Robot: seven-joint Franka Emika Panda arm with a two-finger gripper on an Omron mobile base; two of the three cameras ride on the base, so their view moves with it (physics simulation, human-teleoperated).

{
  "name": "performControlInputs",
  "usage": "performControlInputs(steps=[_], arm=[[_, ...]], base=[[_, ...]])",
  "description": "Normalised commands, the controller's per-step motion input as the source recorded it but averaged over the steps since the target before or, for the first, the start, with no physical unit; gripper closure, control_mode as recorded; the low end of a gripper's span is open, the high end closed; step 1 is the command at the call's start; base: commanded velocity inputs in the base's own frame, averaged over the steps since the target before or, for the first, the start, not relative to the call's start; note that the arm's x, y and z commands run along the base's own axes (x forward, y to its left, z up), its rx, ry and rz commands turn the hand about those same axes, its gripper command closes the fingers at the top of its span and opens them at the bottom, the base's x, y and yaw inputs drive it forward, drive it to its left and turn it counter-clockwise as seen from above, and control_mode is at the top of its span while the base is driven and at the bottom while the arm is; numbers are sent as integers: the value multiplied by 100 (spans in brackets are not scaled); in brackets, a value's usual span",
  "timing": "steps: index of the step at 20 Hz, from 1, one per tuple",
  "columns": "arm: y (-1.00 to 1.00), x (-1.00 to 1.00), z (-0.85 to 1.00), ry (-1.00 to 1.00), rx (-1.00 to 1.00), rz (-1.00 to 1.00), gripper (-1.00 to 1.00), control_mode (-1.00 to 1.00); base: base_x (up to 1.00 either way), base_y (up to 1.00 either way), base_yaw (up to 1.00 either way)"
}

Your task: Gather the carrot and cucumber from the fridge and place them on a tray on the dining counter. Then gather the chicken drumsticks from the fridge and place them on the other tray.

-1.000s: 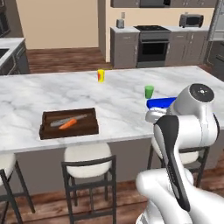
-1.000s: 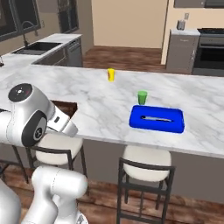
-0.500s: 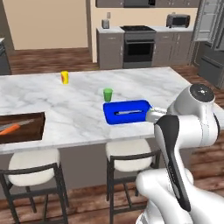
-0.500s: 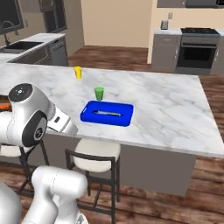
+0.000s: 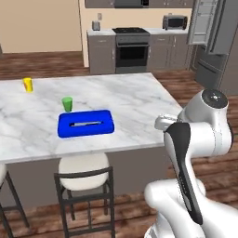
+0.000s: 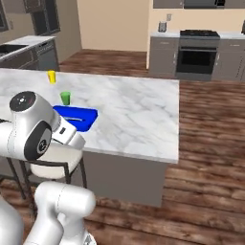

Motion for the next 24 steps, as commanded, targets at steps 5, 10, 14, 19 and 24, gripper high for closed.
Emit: performControlInputs(steps=[5, 10, 14, 19, 24], arm=[[0, 0, 0, 0, 0, 0, -100, 100], [0, 0, 0, 0, 0, 0, -100, 100], [0, 0, 0, 0, 0, 0, -100, 100], [0, 0, 0, 0, 0, 0, -100, 100], [0, 0, 0, 0, 0, 0, -100, 100]], base=[[0, -100, 0], [2, -100, 0], [12, -100, 0], [25, -99, 2], [54, -78, 6]])
